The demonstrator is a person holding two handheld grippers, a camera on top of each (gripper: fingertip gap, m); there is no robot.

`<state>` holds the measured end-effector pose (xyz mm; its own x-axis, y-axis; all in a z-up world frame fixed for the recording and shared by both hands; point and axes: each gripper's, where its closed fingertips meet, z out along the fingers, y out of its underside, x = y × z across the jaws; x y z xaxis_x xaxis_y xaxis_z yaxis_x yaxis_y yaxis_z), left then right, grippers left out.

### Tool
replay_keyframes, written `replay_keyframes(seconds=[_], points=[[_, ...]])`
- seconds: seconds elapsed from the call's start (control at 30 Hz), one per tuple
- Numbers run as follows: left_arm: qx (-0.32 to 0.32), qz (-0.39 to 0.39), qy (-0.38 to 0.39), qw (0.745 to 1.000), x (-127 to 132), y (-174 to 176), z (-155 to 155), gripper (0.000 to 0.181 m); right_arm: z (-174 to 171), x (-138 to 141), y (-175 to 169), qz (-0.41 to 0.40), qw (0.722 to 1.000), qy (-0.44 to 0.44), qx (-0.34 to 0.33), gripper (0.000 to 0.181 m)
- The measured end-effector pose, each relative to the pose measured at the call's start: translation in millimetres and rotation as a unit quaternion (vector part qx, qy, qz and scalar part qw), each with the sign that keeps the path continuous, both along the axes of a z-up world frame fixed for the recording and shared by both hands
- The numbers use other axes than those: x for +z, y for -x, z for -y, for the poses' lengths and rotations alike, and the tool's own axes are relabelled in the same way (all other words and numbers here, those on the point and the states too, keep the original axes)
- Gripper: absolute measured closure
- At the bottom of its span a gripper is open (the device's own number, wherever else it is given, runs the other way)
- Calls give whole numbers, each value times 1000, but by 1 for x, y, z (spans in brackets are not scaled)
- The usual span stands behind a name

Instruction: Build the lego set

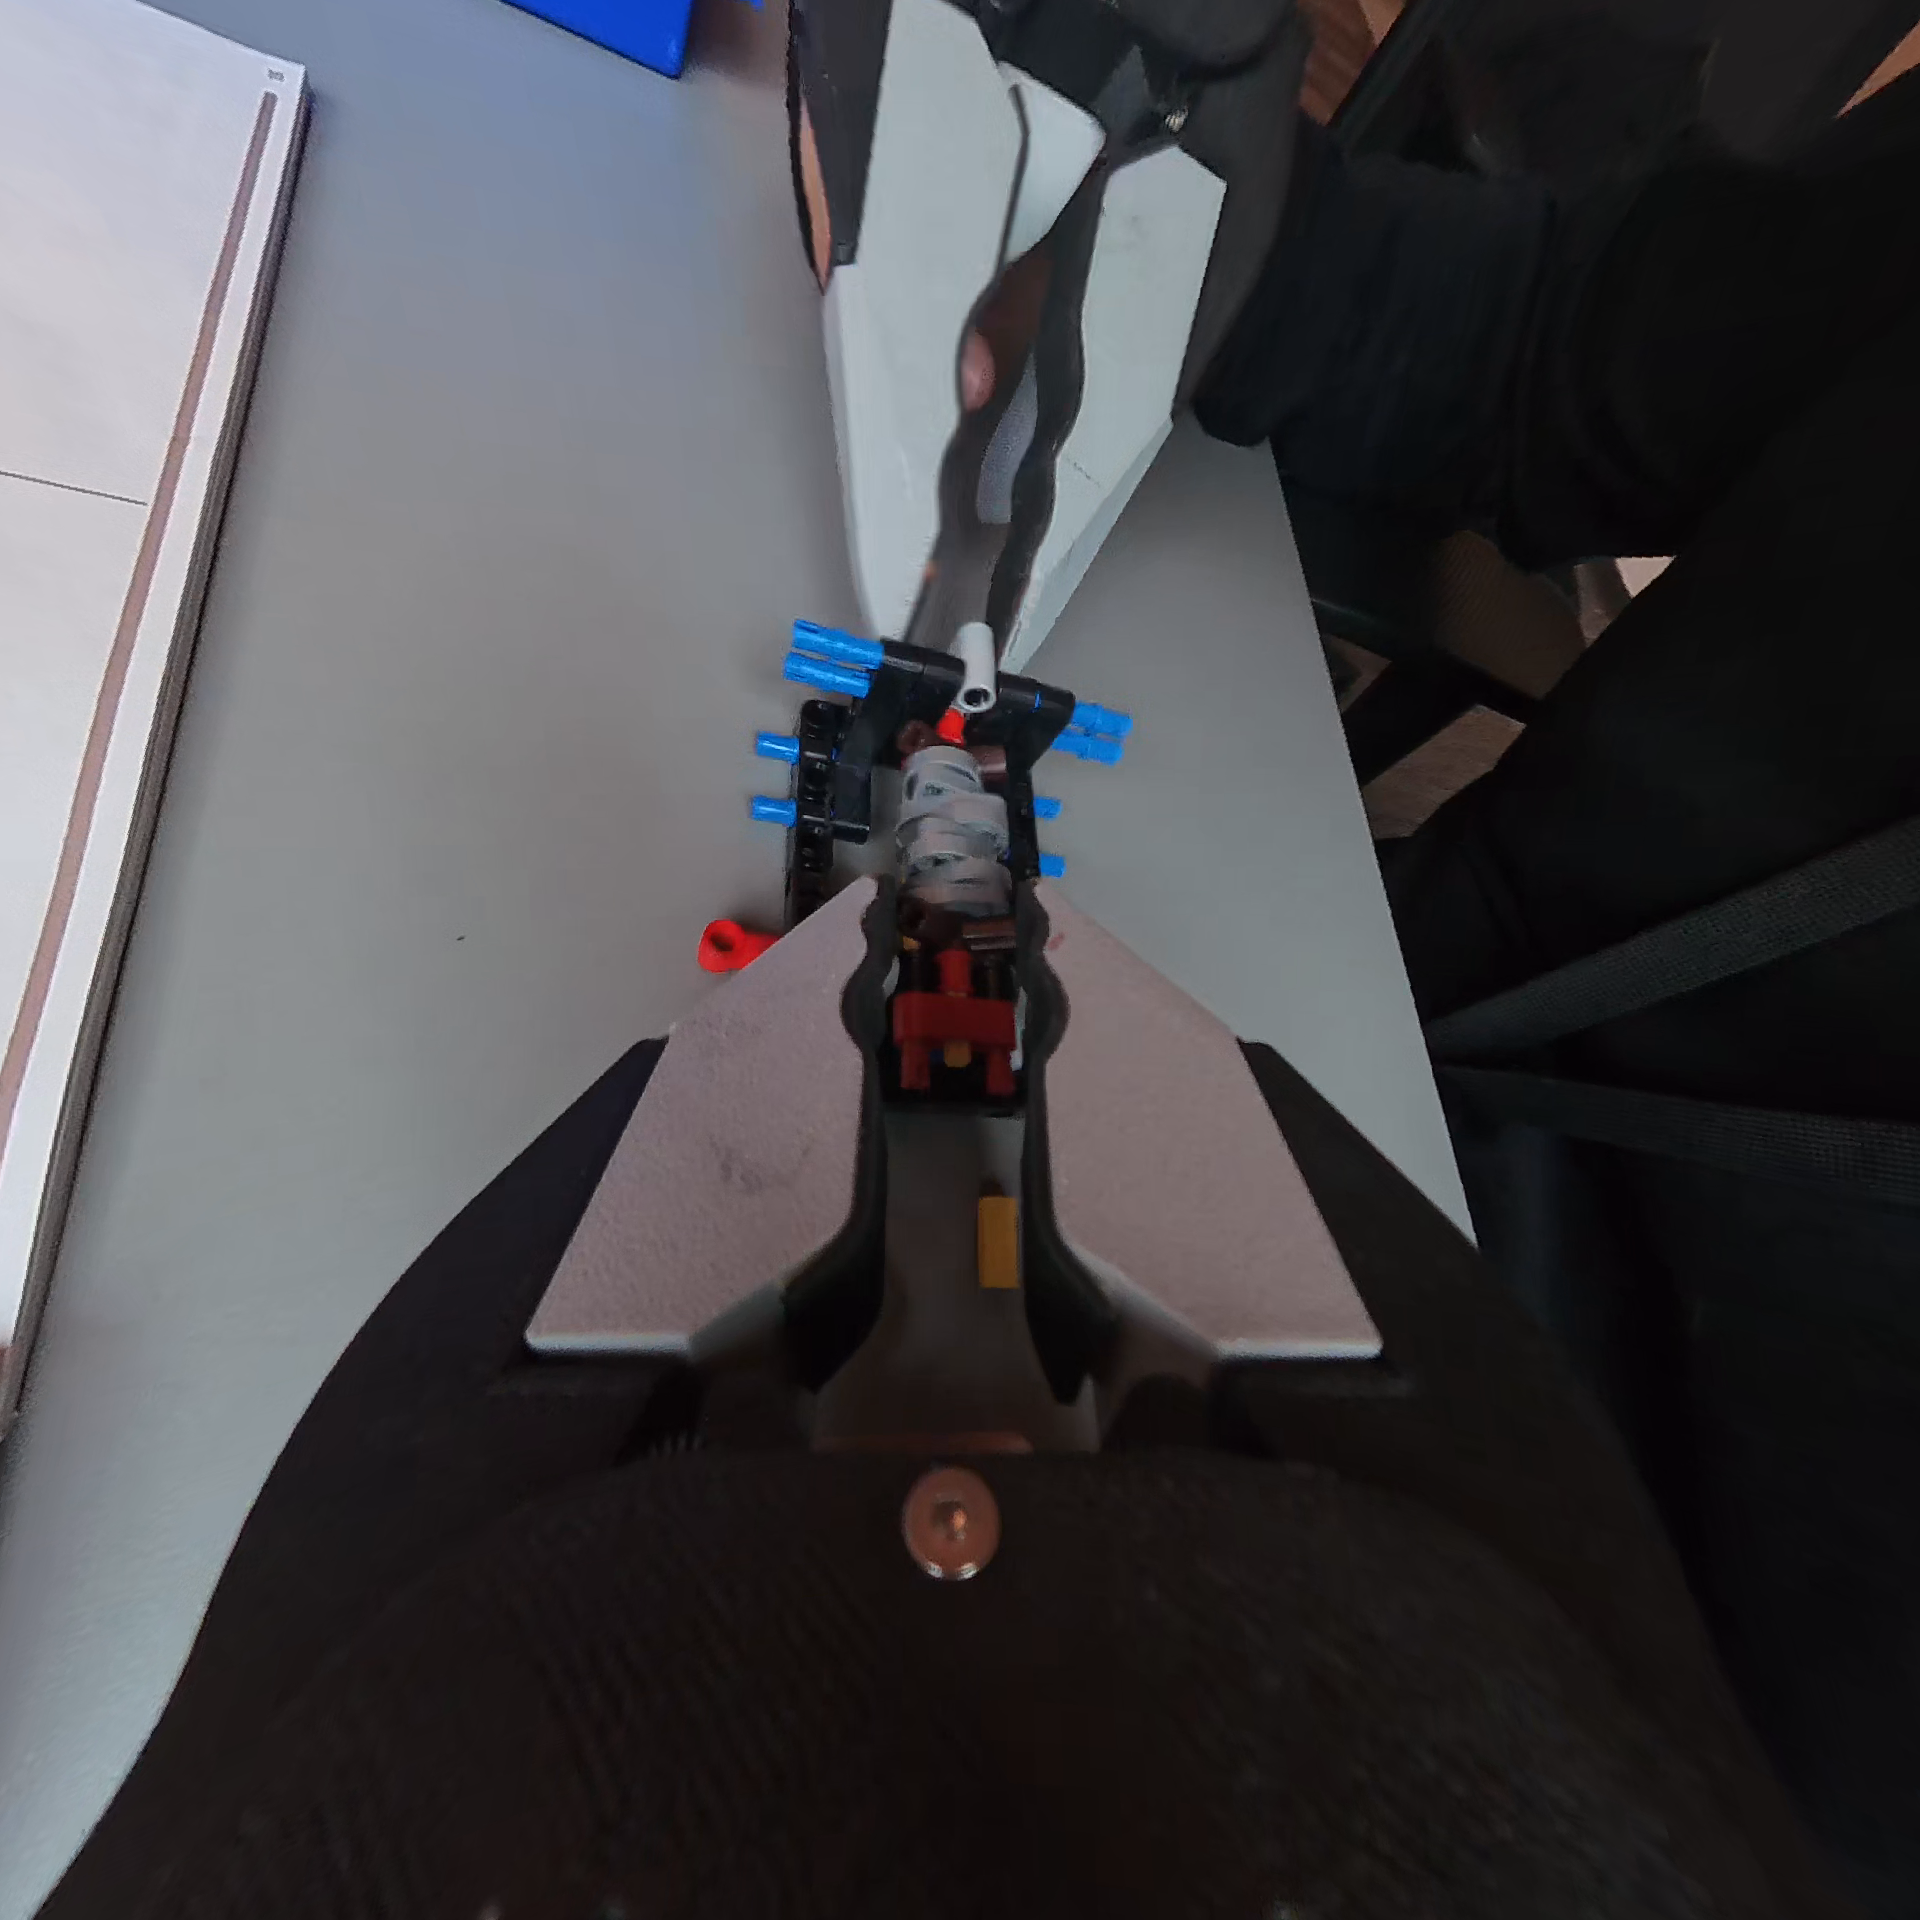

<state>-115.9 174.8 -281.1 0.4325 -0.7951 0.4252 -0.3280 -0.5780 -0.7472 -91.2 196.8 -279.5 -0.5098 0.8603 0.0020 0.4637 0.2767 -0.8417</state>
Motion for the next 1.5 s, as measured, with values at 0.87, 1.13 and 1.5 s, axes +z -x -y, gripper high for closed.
replay_keyframes(seconds=[0.87, 1.13, 1.5], points=[[123, -171, -110, 971, 43, 77, 46, 137, -70, 56, -13, -127, 974, 112, -152, 138], [194, -214, -82, 954, 6, 80, 94, 138, -72, 42, -14, -115, 976, 41, -179, 137], [242, -194, -83, 947, 11, 92, 120, 139, -72, 30, -29, -98, 973, 12, -211, 136]])
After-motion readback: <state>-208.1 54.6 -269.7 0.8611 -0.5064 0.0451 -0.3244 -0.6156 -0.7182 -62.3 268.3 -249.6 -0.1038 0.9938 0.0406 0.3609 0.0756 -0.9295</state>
